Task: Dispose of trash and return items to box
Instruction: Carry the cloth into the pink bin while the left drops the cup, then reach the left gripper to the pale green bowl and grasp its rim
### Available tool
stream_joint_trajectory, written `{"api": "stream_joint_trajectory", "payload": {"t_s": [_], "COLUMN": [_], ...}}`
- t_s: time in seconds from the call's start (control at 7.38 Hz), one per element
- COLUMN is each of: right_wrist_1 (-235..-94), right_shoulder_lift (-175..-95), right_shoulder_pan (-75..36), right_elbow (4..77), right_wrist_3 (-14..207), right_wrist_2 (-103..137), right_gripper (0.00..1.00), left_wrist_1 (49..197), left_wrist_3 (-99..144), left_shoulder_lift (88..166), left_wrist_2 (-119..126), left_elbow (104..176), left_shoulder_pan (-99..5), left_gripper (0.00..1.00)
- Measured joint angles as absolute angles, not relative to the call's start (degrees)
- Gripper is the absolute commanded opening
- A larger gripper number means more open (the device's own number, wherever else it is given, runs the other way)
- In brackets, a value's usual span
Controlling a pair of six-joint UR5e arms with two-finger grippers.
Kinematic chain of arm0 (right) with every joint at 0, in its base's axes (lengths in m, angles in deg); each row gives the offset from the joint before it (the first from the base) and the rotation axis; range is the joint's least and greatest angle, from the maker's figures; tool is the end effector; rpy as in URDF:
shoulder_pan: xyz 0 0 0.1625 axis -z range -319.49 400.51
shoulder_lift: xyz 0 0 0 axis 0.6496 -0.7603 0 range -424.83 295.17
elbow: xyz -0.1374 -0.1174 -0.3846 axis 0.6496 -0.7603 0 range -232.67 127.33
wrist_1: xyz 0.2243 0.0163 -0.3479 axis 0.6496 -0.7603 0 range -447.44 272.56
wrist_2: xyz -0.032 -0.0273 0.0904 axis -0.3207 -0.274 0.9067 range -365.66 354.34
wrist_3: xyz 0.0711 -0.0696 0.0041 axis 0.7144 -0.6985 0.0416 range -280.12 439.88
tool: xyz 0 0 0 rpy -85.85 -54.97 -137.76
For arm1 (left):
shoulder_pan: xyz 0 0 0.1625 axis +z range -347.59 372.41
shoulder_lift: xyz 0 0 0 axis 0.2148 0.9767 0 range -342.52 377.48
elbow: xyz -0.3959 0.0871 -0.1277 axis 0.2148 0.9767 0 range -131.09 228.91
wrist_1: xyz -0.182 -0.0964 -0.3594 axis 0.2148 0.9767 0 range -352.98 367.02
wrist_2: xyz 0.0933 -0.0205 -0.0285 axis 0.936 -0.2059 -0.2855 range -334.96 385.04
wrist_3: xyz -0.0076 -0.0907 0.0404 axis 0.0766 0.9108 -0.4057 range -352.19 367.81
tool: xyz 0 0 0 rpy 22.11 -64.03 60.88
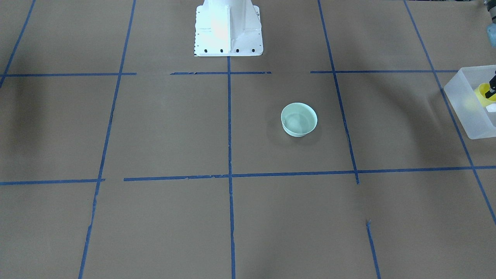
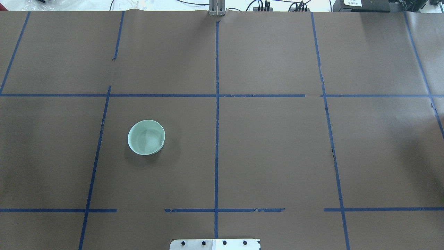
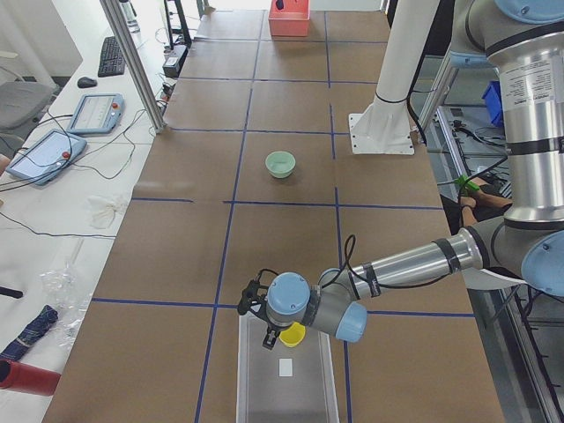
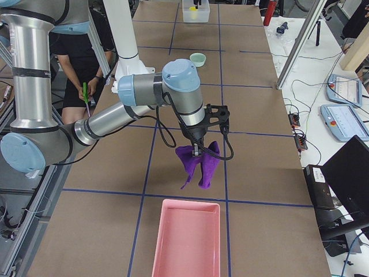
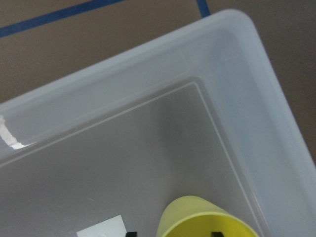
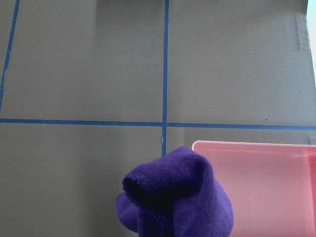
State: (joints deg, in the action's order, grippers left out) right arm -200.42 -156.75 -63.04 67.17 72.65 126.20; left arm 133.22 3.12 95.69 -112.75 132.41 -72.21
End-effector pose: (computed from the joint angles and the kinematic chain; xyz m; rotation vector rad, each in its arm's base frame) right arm 0.1677 -0.4102 0.4689 0.2128 -0.7034 0.0737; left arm -0.0215 -0.4048 0.7346 0.2902 0.8316 0.2947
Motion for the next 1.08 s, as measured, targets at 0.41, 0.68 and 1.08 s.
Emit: {"api": "stream_joint_trajectory", "payload": {"t_s": [0.41,0.68,1.08], "right_wrist_1": [-200.39,-200.12,-193.52], "right_shoulder_lift": [-156.57,-156.49,-156.81], "right_shoulder_pan": [-65.94,-68.14,-69.46], "right_elbow": [64.31,61.03,50.52], "right_wrist_3": [67.32,62.13,55.53], "right_wrist_2": [125.45,123.59,121.27], "right_gripper": [0.0,0.0,0.0], "left_wrist_1": [119.08,117.45,118.42], "left_wrist_3": [7.11,17.96,40.25], "left_shoulder_lift": [97.78,99.14,104.09], "left_wrist_2": [-108.17,-107.83,-108.09], "left_elbow": [147.5,153.26,158.71], "left_shoulder_pan": [-72.34,-69.79,-58.22], "left_gripper": [1.0,1.0,1.0]}}
